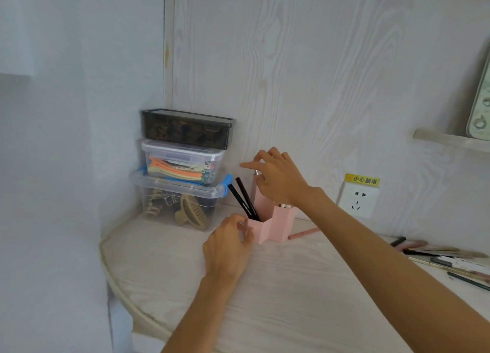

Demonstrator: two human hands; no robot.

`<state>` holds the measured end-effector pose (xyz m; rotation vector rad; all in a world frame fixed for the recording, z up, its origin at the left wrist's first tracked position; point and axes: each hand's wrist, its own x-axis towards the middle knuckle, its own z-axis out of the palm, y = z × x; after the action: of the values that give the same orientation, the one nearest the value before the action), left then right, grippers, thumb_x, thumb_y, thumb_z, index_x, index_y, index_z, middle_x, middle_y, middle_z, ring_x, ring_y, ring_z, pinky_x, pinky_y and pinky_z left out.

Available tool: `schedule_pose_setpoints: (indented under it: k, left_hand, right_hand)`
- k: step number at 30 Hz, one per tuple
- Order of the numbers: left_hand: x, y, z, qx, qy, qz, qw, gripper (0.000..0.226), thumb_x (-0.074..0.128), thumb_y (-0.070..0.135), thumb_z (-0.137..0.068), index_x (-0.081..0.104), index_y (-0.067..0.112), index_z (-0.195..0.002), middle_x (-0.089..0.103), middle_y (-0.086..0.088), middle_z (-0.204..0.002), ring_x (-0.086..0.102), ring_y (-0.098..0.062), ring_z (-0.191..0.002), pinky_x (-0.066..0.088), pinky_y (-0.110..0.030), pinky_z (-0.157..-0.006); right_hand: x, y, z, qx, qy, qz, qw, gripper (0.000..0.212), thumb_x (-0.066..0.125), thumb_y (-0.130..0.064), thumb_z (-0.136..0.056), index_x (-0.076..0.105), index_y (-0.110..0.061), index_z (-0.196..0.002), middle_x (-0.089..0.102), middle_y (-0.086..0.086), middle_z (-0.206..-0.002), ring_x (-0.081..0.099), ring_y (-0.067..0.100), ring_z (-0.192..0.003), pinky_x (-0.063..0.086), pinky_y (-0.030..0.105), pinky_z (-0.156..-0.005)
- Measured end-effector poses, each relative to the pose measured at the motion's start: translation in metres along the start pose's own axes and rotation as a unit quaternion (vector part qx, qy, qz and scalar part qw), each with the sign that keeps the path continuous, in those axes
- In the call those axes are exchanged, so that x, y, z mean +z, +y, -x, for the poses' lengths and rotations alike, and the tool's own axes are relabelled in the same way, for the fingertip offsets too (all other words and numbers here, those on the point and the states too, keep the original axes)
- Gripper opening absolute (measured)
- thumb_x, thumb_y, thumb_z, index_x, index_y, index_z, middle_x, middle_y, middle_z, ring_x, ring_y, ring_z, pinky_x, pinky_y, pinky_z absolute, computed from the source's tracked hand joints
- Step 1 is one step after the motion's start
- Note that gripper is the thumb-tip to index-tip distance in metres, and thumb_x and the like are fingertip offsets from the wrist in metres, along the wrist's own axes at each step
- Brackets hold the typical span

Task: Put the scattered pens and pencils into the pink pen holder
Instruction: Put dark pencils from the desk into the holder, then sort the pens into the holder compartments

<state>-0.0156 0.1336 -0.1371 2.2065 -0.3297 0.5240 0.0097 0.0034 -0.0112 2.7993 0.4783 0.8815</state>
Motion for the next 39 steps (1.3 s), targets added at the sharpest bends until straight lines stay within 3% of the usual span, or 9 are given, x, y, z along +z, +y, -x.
schedule_pose_setpoints:
  k: [10, 13, 17, 19, 23, 26, 29, 33, 39]
  left_hand:
    - [0.006, 0.006, 0.004, 0.101, -0.019, -0.066, 0.992, 0.014, 0.06, 0.032, -0.086, 0.062, 0.029, -0.099, 0.065, 0.007, -0.097, 0.056, -0.01, -0.076, 0.044, -0.022, -0.063]
    - [0.007, 0.013, 0.004, 0.12, -0.023, -0.077, 0.989, 0.012, 0.061, 0.032, -0.085, 0.064, 0.029, -0.097, 0.066, 0.009, -0.095, 0.053, -0.007, -0.075, 0.042, -0.019, -0.064]
    - [0.019, 0.034, 0.009, 0.177, -0.068, -0.094, 0.977, 0.016, 0.057, 0.034, -0.089, 0.066, 0.031, -0.102, 0.067, 0.01, -0.098, 0.059, -0.007, -0.08, 0.045, -0.019, -0.068]
    - [0.029, 0.043, 0.011, 0.194, -0.1, -0.1, 0.971, 0.023, 0.051, 0.034, -0.093, 0.063, 0.031, -0.111, 0.065, 0.007, -0.106, 0.06, -0.011, -0.088, 0.044, -0.019, -0.071]
    - [0.046, 0.054, 0.011, 0.208, -0.144, -0.12, 0.96, 0.034, 0.045, 0.033, -0.096, 0.055, 0.024, -0.127, 0.055, 0.005, -0.127, 0.056, -0.014, -0.109, 0.049, -0.029, -0.087]
    - [0.056, 0.059, 0.013, 0.196, -0.142, -0.152, 0.958, 0.029, 0.044, 0.035, -0.096, 0.064, 0.024, -0.115, 0.057, 0.008, -0.118, 0.058, -0.012, -0.098, 0.051, -0.03, -0.078]
    - [0.058, 0.058, 0.015, 0.181, -0.131, -0.125, 0.967, 0.024, 0.049, 0.035, -0.095, 0.068, 0.029, -0.108, 0.063, 0.011, -0.109, 0.058, -0.008, -0.092, 0.048, -0.024, -0.07]
    - [0.048, 0.06, 0.019, 0.158, -0.097, -0.047, 0.982, 0.017, 0.057, 0.035, -0.09, 0.068, 0.032, -0.104, 0.065, 0.012, -0.101, 0.055, 0.0, -0.079, 0.044, -0.015, -0.064]
    - [-0.002, 0.093, 0.009, 0.167, 0.081, 0.135, 0.973, 0.026, 0.06, 0.044, -0.081, 0.067, 0.032, -0.103, 0.068, 0.019, -0.087, 0.062, 0.005, -0.076, 0.043, -0.011, -0.058]
  right_hand:
    - [0.004, 0.057, 0.105, 0.194, 0.193, -0.23, 0.934, 0.046, 0.043, 0.006, -0.086, 0.063, -0.027, -0.112, 0.063, -0.007, -0.107, 0.051, 0.009, -0.098, 0.036, 0.012, -0.076]
    - [0.021, 0.069, 0.127, 0.229, 0.138, -0.212, 0.94, 0.043, 0.042, 0.003, -0.088, 0.062, -0.027, -0.112, 0.065, -0.005, -0.109, 0.052, 0.012, -0.101, 0.041, 0.018, -0.077]
    - [0.055, 0.083, 0.156, 0.255, -0.142, -0.158, 0.943, 0.044, 0.035, -0.011, -0.097, 0.036, -0.016, -0.14, 0.037, 0.004, -0.148, 0.03, 0.022, -0.137, 0.029, 0.037, -0.111]
    - [0.065, 0.083, 0.167, 0.258, -0.209, -0.155, 0.93, 0.047, 0.029, -0.018, -0.099, 0.023, -0.016, -0.146, 0.022, 0.002, -0.156, 0.019, 0.018, -0.143, 0.019, 0.037, -0.117]
    - [0.063, 0.08, 0.177, 0.236, -0.153, -0.192, 0.94, 0.044, 0.035, -0.014, -0.096, 0.038, -0.02, -0.139, 0.036, 0.0, -0.148, 0.031, 0.02, -0.136, 0.023, 0.034, -0.113]
    - [0.051, 0.086, 0.194, 0.221, -0.12, -0.246, 0.936, 0.043, 0.041, -0.008, -0.092, 0.049, -0.024, -0.131, 0.046, -0.002, -0.14, 0.035, 0.019, -0.131, 0.024, 0.029, -0.11]
    - [0.046, 0.104, 0.214, 0.326, -0.063, -0.173, 0.927, 0.046, 0.044, -0.016, -0.093, 0.041, -0.026, -0.137, 0.038, 0.002, -0.147, 0.026, 0.021, -0.139, 0.016, 0.034, -0.114]
    - [0.045, 0.116, 0.226, 0.484, -0.164, -0.066, 0.857, 0.051, 0.03, -0.03, -0.097, 0.02, -0.014, -0.145, 0.017, 0.014, -0.154, 0.008, 0.031, -0.144, 0.006, 0.048, -0.117]
    - [0.052, 0.099, 0.212, 0.367, -0.125, -0.135, 0.912, 0.034, 0.033, -0.023, -0.097, 0.047, -0.01, -0.125, 0.051, 0.01, -0.126, 0.04, 0.026, -0.126, 0.03, 0.037, -0.107]
